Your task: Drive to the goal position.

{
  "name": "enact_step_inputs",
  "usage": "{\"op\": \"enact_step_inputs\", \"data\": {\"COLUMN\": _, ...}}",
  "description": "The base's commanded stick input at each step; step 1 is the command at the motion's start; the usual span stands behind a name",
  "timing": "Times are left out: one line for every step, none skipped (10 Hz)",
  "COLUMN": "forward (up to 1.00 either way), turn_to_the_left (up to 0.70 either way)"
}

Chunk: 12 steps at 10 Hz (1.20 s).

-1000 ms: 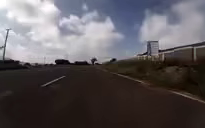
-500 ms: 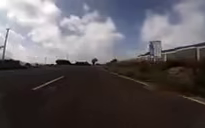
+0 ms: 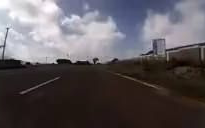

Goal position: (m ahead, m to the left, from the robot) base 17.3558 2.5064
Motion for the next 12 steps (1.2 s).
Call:
{"op": "enact_step_inputs", "data": {"forward": 1.0, "turn_to_the_left": 0.0}}
{"op": "enact_step_inputs", "data": {"forward": 1.0, "turn_to_the_left": 0.0}}
{"op": "enact_step_inputs", "data": {"forward": 1.0, "turn_to_the_left": 0.0}}
{"op": "enact_step_inputs", "data": {"forward": 1.0, "turn_to_the_left": 0.0}}
{"op": "enact_step_inputs", "data": {"forward": 1.0, "turn_to_the_left": 0.0}}
{"op": "enact_step_inputs", "data": {"forward": 1.0, "turn_to_the_left": 0.0}}
{"op": "enact_step_inputs", "data": {"forward": 1.0, "turn_to_the_left": 0.0}}
{"op": "enact_step_inputs", "data": {"forward": 1.0, "turn_to_the_left": 0.0}}
{"op": "enact_step_inputs", "data": {"forward": 1.0, "turn_to_the_left": 0.0}}
{"op": "enact_step_inputs", "data": {"forward": 1.0, "turn_to_the_left": 0.0}}
{"op": "enact_step_inputs", "data": {"forward": 1.0, "turn_to_the_left": 0.0}}
{"op": "enact_step_inputs", "data": {"forward": 1.0, "turn_to_the_left": 0.0}}
